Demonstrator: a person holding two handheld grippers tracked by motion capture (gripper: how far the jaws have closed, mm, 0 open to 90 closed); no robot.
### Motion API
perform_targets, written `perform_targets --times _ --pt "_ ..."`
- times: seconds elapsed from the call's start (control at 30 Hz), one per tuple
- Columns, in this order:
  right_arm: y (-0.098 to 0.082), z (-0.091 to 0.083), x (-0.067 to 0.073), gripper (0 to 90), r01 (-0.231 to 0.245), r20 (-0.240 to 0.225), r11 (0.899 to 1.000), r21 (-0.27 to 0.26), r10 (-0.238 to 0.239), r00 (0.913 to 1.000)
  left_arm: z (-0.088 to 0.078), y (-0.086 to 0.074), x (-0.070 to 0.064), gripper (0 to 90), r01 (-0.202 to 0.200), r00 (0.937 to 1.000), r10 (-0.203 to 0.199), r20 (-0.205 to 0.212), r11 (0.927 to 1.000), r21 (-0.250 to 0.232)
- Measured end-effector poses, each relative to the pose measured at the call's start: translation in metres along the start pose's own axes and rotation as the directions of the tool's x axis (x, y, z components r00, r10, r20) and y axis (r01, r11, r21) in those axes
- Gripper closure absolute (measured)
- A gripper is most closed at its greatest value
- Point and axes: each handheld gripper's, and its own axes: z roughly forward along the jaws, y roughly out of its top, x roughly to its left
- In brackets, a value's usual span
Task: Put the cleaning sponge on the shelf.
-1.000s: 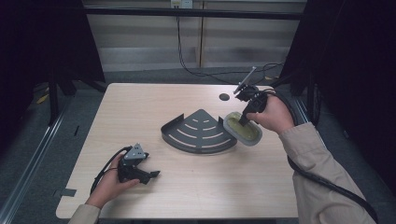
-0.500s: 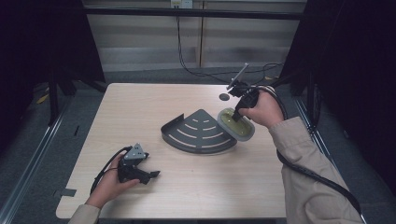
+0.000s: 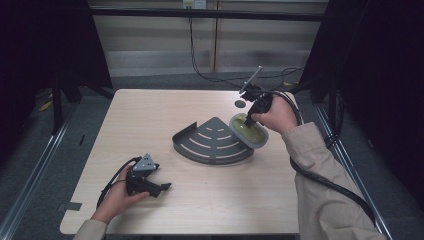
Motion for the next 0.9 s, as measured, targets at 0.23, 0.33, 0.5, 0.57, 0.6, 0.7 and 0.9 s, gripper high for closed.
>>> perform_targets --times 0.23,0.33,0.5,0.57,0.6,0.7,0.9 --pt "0.007 0.002 0.001 71.8 0.002 -0.001 1.000 -0.010 -0.002 1.0000 0.000 0.000 0.000 13.7 0.000 1.0000 0.000 0.001 1.0000 -0.001" --pt "0.009 0.004 0.002 71.8 0.006 0.002 1.000 -0.010 -0.006 1.0000 0.000 0.000 0.000 13.7 -0.001 1.0000 0.001 0.001 1.0000 0.000" --pt "0.014 0.009 0.004 71.8 0.009 -0.006 1.000 -0.006 -0.009 0.9999 0.000 0.000 0.000 13.7 -0.001 1.0000 0.001 0.001 1.0000 0.000" --pt "0.017 0.011 0.006 71.8 0.013 -0.008 1.000 -0.004 -0.013 0.9999 0.000 0.000 0.000 13.7 0.000 1.0000 0.000 0.001 1.0000 0.000" --pt "0.017 0.012 0.006 71.8 0.018 -0.009 1.000 -0.003 -0.018 0.9998 0.000 0.000 0.000 13.7 -0.001 1.0000 0.001 0.000 1.0000 0.000" --pt "0.020 0.016 0.009 71.8 0.020 -0.012 1.000 -0.006 -0.020 0.9997 0.000 0.000 0.000 13.7 -0.001 1.0000 0.001 0.000 1.0000 0.000" --pt "0.021 0.021 0.009 71.8 0.022 -0.014 1.000 -0.004 -0.022 0.9997 0.000 0.000 0.000 13.7 0.000 1.0000 0.000 0.000 1.0000 0.000"
